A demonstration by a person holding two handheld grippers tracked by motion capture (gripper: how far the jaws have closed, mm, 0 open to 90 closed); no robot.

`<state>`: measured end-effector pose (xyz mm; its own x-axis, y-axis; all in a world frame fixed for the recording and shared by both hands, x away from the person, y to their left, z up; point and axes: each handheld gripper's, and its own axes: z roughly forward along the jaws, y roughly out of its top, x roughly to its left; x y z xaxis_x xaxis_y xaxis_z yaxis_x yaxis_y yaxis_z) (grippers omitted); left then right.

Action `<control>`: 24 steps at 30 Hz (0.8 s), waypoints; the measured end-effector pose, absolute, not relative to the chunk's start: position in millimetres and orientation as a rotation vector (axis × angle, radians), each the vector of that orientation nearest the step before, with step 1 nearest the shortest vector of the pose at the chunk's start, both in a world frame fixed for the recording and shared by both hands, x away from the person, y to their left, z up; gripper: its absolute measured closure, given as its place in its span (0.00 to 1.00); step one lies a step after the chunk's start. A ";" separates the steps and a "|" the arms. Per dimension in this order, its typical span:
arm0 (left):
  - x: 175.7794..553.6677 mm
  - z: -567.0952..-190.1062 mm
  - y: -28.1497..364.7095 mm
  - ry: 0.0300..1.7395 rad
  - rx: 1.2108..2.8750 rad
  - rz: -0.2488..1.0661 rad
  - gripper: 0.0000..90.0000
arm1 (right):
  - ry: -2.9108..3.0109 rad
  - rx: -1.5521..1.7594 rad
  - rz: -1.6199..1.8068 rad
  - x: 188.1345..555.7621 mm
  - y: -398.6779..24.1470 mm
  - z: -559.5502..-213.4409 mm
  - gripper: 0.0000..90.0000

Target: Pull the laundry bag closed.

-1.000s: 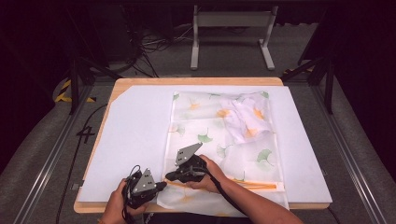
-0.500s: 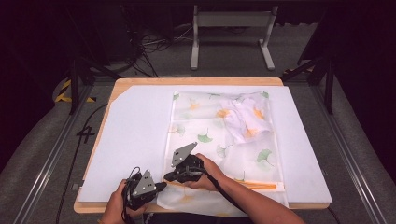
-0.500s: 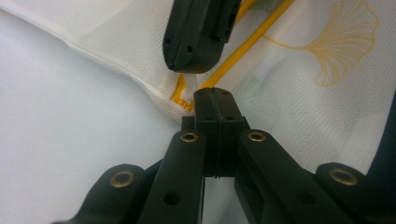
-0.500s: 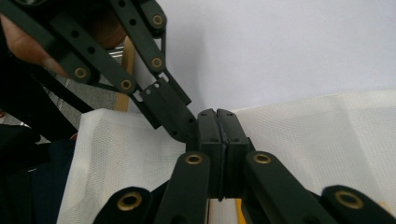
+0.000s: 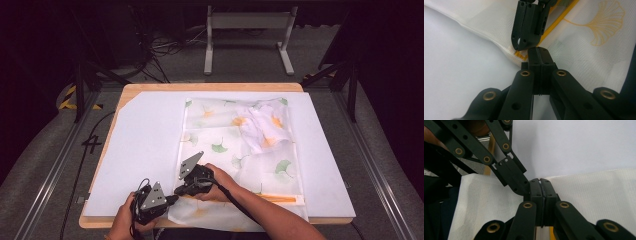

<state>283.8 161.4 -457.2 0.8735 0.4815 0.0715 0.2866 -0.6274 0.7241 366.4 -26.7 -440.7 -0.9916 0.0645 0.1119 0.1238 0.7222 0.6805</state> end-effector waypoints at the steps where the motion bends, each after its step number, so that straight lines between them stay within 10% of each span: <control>1: 283.8 -457.2 161.4 0.551 2.286 0.333 1.00 | -2.843 -0.150 -1.134 366.3 -26.5 -440.7 1.00; 24: 284.8 -457.6 163.0 0.624 2.256 0.289 1.00 | -2.932 -0.079 -1.100 353.2 -42.1 -435.4 1.00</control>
<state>284.8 163.0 -457.6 0.8545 0.5192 0.0139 0.3460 -0.5890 0.7303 353.2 -42.1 -435.4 -0.9987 0.0439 0.0264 0.0504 0.7519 0.6574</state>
